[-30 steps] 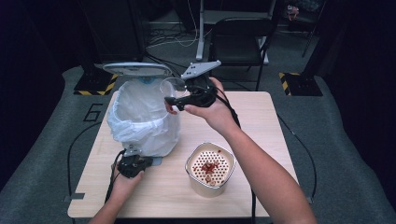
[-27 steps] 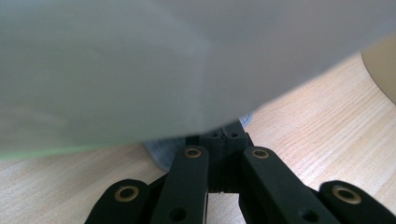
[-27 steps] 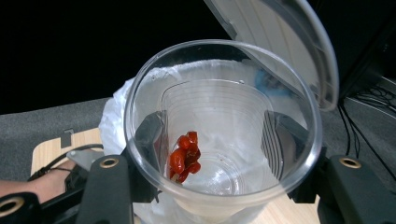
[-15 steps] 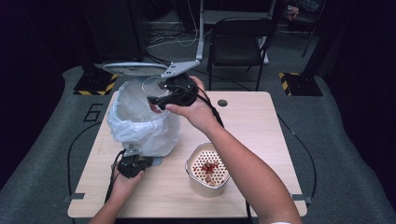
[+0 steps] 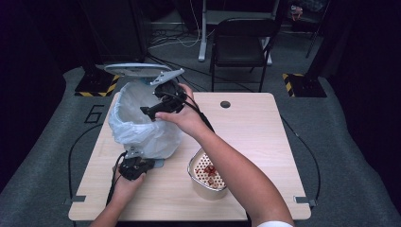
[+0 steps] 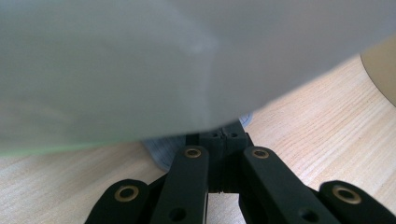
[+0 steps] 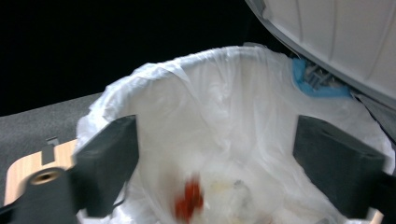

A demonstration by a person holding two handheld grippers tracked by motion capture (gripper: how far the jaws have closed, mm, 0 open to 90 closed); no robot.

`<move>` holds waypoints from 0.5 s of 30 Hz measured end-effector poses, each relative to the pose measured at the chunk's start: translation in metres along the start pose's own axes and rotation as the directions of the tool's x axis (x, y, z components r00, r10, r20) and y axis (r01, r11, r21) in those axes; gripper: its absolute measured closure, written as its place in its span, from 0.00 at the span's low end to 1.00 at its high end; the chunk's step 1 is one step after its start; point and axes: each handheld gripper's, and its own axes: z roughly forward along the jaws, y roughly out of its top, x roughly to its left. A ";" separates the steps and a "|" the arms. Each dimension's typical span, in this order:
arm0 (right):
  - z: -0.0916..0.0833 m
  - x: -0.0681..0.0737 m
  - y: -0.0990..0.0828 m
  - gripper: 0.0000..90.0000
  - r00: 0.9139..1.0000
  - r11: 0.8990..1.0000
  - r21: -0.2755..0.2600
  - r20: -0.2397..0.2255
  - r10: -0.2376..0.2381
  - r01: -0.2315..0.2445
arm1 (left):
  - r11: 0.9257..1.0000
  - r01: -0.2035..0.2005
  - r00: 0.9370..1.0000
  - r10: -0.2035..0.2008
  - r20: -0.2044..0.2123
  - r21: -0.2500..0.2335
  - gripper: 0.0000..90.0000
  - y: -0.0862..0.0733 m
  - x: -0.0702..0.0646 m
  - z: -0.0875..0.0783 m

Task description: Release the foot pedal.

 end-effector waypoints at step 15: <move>-0.048 -0.002 -0.024 0.22 1.000 0.999 -0.042 -0.012 -0.017 0.016 | 1.000 0.022 1.000 -0.022 0.002 -0.006 1.00 0.000 0.000 0.000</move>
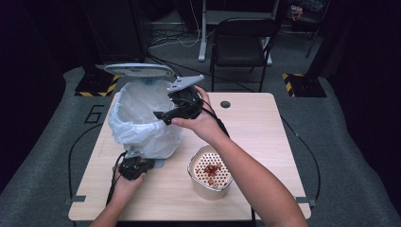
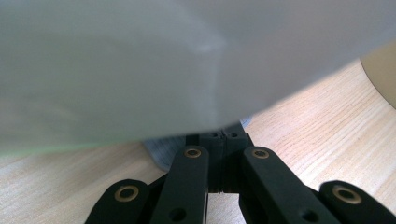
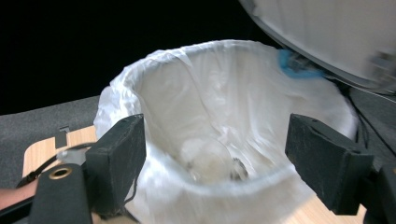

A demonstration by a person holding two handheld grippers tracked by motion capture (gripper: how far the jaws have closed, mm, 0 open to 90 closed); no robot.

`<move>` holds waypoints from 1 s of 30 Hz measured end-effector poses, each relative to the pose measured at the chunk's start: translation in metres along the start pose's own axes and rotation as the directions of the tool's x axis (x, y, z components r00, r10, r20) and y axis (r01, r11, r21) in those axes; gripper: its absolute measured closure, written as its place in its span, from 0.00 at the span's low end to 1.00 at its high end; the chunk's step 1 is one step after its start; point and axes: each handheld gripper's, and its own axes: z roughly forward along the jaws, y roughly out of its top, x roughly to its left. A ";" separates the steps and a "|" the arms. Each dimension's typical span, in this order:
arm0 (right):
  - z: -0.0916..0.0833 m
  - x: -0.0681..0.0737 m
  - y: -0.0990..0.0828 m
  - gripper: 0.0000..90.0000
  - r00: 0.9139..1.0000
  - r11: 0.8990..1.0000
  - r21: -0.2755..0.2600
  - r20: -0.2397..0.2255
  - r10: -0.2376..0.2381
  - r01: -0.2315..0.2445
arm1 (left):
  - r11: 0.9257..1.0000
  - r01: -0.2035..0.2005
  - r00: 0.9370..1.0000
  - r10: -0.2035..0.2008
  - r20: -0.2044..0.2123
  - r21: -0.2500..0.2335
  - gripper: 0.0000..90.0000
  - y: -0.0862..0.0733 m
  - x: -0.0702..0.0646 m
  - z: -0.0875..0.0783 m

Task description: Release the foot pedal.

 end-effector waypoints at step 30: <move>-0.100 -0.033 -0.095 0.28 0.983 0.998 0.002 0.169 0.065 -0.067 | 0.995 0.032 0.999 -0.030 0.019 -0.093 0.63 0.006 -0.002 -0.035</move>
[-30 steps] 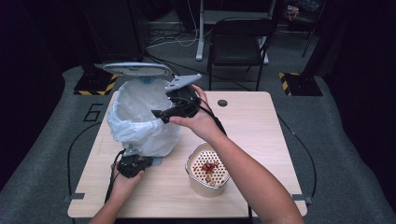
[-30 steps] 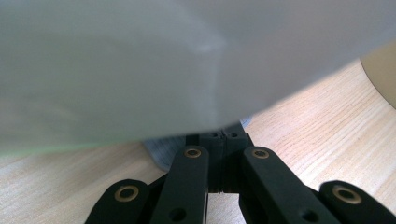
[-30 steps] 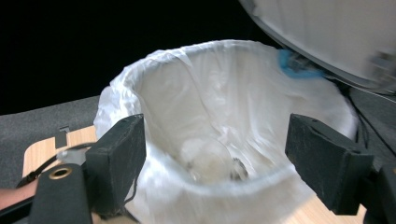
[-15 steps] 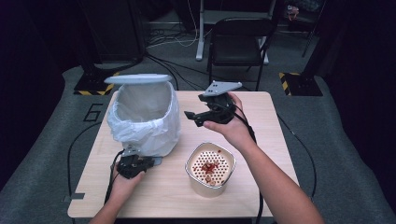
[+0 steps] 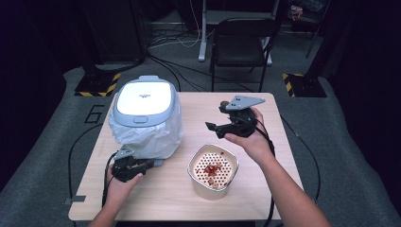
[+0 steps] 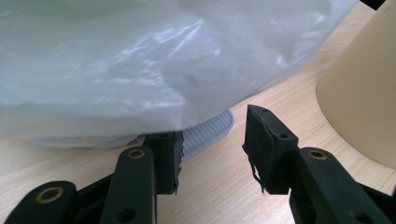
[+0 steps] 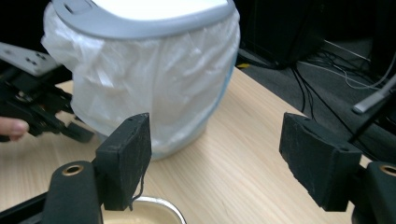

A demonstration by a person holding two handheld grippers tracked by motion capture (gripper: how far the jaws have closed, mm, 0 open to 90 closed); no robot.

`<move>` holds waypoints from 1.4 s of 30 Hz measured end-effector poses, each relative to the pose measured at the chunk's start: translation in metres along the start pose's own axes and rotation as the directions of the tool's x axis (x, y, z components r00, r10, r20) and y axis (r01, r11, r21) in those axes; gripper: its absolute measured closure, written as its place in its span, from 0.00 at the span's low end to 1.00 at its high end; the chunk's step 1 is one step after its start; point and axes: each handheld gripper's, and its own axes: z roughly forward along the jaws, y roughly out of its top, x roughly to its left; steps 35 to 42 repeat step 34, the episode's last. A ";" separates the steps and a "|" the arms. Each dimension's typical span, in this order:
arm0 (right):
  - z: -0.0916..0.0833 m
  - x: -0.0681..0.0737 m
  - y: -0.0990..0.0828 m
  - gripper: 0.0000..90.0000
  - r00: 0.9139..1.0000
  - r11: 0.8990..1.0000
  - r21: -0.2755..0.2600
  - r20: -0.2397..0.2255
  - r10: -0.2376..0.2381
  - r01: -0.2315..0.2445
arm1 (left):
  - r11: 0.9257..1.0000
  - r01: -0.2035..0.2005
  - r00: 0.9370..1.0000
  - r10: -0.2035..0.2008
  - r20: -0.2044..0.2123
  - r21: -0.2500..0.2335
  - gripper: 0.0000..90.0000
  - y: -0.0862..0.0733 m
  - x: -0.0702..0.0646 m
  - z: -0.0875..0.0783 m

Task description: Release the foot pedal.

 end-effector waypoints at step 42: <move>-0.038 -0.037 -0.149 0.30 0.942 0.977 0.050 0.282 0.184 -0.206 | 0.995 0.095 0.982 -0.097 -0.160 -0.020 0.51 -0.010 0.042 -0.018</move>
